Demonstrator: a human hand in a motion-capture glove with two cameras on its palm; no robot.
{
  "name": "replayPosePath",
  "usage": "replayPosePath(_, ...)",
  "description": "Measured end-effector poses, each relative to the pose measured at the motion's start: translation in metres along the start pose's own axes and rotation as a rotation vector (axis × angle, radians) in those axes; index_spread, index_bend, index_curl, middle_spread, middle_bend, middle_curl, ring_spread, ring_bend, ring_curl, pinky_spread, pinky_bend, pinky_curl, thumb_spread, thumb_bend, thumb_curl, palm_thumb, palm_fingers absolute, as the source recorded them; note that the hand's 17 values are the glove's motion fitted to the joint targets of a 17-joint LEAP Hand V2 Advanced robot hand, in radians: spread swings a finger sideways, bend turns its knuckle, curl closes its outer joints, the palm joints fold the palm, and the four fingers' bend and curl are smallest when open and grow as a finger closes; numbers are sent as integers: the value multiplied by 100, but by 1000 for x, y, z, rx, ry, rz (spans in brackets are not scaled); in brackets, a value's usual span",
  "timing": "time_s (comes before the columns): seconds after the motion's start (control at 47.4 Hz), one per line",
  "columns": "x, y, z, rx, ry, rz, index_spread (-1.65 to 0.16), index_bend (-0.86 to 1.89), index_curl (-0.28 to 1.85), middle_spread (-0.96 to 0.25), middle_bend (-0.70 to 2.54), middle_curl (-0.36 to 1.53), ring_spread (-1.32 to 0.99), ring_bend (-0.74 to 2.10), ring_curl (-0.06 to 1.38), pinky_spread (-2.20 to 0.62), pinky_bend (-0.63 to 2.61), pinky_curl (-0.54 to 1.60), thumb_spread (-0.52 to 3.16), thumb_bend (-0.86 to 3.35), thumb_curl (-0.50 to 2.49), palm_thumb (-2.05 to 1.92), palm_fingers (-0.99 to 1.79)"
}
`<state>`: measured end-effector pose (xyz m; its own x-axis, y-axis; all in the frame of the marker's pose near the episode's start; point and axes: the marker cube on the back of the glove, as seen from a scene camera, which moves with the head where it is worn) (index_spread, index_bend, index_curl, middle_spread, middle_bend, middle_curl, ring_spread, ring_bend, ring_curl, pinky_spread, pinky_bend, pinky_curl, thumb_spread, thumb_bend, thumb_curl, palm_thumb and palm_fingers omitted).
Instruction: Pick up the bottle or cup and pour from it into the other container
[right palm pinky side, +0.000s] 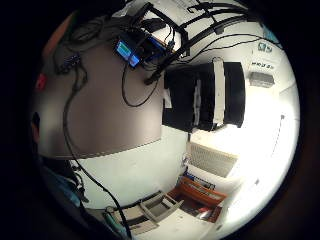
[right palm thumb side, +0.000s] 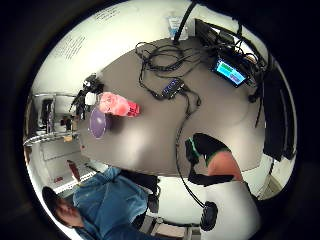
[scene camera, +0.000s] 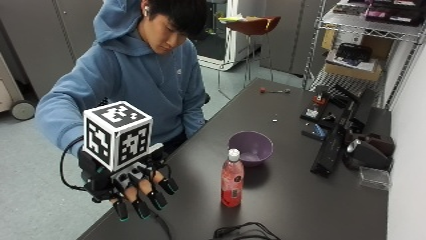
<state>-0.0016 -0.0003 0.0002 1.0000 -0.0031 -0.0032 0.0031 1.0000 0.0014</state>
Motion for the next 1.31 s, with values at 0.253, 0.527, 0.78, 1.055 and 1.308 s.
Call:
replayPosePath(0.253,-15,-3,-4,-25,4,-27,-36,12,10,2,18,12,7,40,16,22,49,22,72,20,22,61,12)
replayPosePath(0.527,-22,-11,-4,7,-112,-67,-40,13,13,1,19,18,8,45,20,24,51,27,85,7,29,64,7)
replayPosePath(0.78,-42,-23,14,56,-441,-103,-41,14,16,2,20,23,9,46,22,24,52,30,88,-2,32,66,5)
replayPosePath(1.055,-84,-36,40,191,-801,-75,-38,14,18,3,20,27,9,46,24,25,49,31,89,-3,34,65,8)
replayPosePath(1.308,-126,-46,68,236,-1076,-95,-33,12,18,6,20,29,11,47,25,26,50,32,89,-3,36,64,6)
